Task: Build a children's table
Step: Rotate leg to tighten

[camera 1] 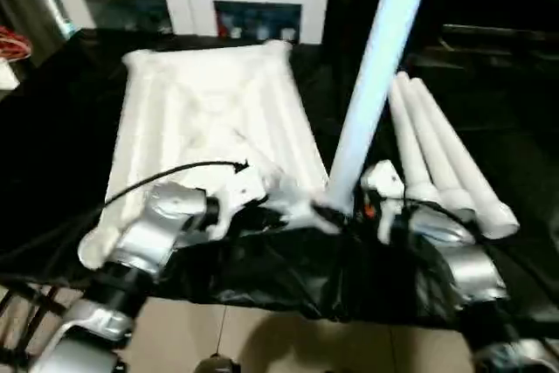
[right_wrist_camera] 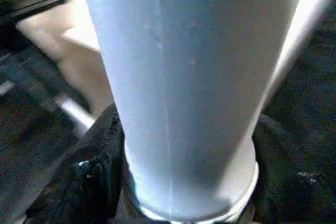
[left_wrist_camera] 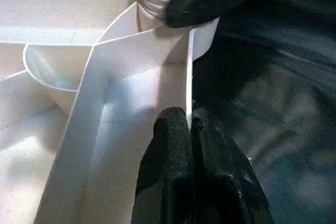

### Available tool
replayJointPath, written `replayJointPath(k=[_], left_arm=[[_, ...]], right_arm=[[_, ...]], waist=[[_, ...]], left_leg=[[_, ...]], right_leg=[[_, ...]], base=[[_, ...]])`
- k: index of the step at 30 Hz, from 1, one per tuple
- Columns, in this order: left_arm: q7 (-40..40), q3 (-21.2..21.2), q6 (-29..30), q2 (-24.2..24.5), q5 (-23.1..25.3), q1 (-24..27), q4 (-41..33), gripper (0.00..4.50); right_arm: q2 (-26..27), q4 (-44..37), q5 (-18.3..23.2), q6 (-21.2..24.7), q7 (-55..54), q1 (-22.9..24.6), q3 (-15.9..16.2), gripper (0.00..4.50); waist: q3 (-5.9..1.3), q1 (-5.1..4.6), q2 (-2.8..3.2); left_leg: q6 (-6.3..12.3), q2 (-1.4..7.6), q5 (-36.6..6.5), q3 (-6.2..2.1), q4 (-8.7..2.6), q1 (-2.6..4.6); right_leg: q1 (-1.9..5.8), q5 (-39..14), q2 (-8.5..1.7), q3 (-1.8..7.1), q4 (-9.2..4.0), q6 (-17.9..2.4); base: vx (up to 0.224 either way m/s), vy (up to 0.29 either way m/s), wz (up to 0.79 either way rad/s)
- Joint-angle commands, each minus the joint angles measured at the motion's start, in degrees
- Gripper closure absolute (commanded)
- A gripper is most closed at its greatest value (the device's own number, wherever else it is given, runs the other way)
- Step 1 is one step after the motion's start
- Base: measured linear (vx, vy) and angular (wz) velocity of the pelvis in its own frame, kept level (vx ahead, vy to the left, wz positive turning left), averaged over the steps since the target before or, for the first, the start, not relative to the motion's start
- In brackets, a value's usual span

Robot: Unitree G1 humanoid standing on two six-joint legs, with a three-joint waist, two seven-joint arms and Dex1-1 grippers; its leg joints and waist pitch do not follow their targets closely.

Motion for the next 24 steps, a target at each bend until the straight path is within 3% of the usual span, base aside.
replayJointPath(k=[1, 6, 10, 11, 13, 18, 20, 24], left_arm=[[6.0, -0.7, 2.6, -3.6, 1.0, -0.6, -1.4, 4.5], [14.7, -0.2, 6.9, -8.9, 2.6, -0.5, -3.0, 4.5], [18.4, -1.1, 8.1, -12.5, 3.4, 0.2, -3.8, 4.5], [18.4, -1.7, 8.3, -13.5, 3.2, 0.6, -4.3, 4.5], [18.2, -2.0, 8.5, -13.6, 3.2, 0.6, -4.5, 4.5], [17.6, -1.7, 8.9, -12.6, 3.3, 0.4, -4.9, 4.5], [14.1, -2.0, 8.2, -10.5, 2.6, 0.9, -6.0, 4.5], [10.1, -2.3, 6.9, -7.9, 1.7, 1.5, -6.9, 4.5]], right_arm=[[4.4, 4.0, -2.0, 1.3, -5.1, -0.5, 3.2, 1.78], [10.5, 10.5, -2.9, 2.3, -16.7, -3.9, 0.5, 1.78], [13.1, 14.6, -4.4, -0.6, -21.5, -6.1, 0.1, 1.78], [13.8, 15.5, -4.6, -1.5, -22.1, -6.8, 0.0, 1.23], [14.1, 15.6, -4.0, -1.6, -21.7, -7.0, -0.5, 1.09], [12.6, 14.6, -3.7, -2.0, -18.9, -6.8, -1.0, 0.62], [9.5, 11.3, -3.3, -2.1, -13.6, -5.3, 0.2, 0.44], [5.9, 7.8, -3.0, -2.4, -6.9, -3.4, 2.2, 0.3]], waist=[[-2.5, -0.15, -0.02], [-2.61, -0.96, 0.04], [-2.79, -1.11, 0.23], [-2.83, -1.06, 0.2], [-2.8, -1.06, 0.2], [-2.8, -1.11, 0.31], [-2.85, -1.06, 0.27], [-3.43, -0.8, 0.34]], left_leg=[[-0.09, 2.26, -17.3, -1.17, -4.3, 0.53], [-0.27, 2.2, -16.4, -1.01, -4.19, 0.49], [0.2, 2.03, -15.4, -0.92, -3.98, 0.33], [0.48, 1.98, -14.8, -0.89, -3.96, 0.23], [1.1, 1.94, -14.9, -0.86, -3.98, 0.16], [1.12, 2.04, -15.4, -0.89, -4.11, 0.24], [1.27, 2.06, -15.7, -0.89, -4.09, 0.21], [3.04, 2.04, -10.5, -0.84, -3.57, -0.04]], right_leg=[[1.87, -21.4, -4.79, 2.62, -5.59, -9.0], [1.85, -17.0, -4.53, 2.62, -5.31, -10.1], [2.03, -14.3, -4.47, 2.56, -5.25, -10.3], [2.14, -13.4, -4.44, 2.54, -5.2, -10.4], [2.18, -13.7, -4.41, 2.54, -5.28, -10.0], [2.08, -14.3, -4.32, 2.51, -5.35, -9.7], [2.18, -14.2, -4.36, 2.5, -5.42, -9.7], [2.77, -5.4, -4.23, 2.32, -4.56, -11.1]], base=[[0.0, 0.0, 0.0], [0.0, 0.0, 0.0], [0.0, 0.0, 0.0], [0.0, 0.0, 0.0], [0.0, 0.0, 0.0], [0.0, 0.0, 0.0], [0.0, 0.0, 0.0], [0.0, 0.0, 0.0]])
